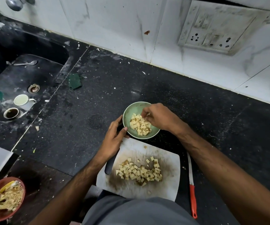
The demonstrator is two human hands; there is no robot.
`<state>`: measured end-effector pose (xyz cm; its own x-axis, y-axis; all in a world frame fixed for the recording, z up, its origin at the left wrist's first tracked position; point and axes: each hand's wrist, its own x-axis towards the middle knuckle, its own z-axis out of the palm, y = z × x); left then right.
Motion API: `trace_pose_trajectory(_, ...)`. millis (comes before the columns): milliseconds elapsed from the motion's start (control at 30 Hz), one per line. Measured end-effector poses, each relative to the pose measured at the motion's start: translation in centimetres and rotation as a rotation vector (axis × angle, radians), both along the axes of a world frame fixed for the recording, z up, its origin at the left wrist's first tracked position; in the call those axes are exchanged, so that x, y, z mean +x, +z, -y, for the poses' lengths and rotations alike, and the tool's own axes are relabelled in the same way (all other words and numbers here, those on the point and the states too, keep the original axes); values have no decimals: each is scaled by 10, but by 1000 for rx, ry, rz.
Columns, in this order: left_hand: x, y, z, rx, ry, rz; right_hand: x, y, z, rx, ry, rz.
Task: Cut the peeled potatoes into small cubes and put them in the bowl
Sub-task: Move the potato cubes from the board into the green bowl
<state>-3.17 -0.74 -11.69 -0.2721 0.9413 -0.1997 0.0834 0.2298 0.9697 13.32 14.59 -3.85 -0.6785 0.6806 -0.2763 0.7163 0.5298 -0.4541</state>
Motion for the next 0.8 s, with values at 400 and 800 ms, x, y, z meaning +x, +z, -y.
trace_pose_trajectory(400,-19,4,78,-85,-428,-354,30,36,30,-264,-206,-399)
trace_pose_trajectory(800,-12,-13,100,-184,-602,-641,63,-55,116,-131,-92,-163)
